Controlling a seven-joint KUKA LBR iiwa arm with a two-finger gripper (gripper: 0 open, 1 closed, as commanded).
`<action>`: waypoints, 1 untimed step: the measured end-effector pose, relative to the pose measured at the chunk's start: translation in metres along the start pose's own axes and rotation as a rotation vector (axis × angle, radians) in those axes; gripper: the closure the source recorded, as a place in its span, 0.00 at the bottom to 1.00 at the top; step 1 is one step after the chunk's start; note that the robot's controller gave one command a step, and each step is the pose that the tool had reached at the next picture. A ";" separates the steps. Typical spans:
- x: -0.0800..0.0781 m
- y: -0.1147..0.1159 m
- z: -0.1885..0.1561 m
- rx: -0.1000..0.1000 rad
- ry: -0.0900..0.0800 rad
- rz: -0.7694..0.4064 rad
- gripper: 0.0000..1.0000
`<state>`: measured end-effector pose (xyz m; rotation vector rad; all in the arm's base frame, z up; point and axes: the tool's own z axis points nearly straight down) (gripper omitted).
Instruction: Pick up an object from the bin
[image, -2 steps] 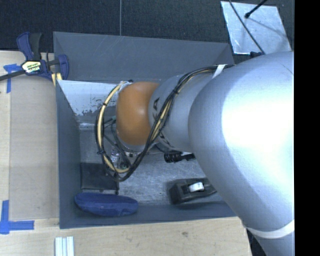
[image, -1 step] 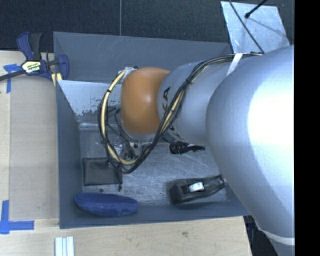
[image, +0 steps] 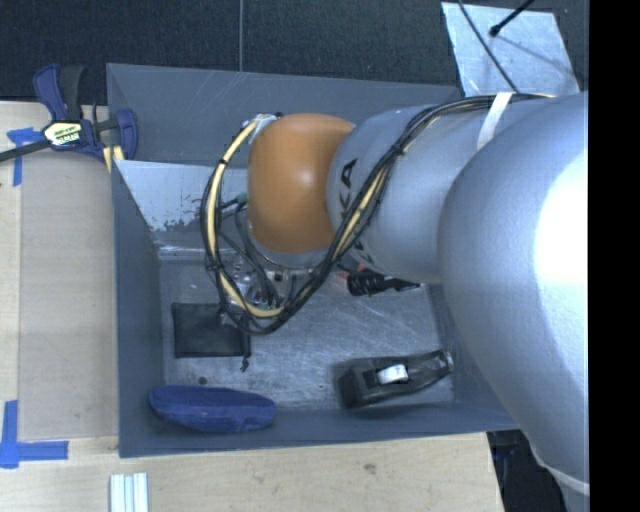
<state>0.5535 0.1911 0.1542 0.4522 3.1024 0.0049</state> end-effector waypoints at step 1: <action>-0.001 0.000 -0.014 0.000 0.001 -0.001 1.00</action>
Offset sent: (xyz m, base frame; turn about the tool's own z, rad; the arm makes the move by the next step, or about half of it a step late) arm 0.0000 0.0001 0.0124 0.0000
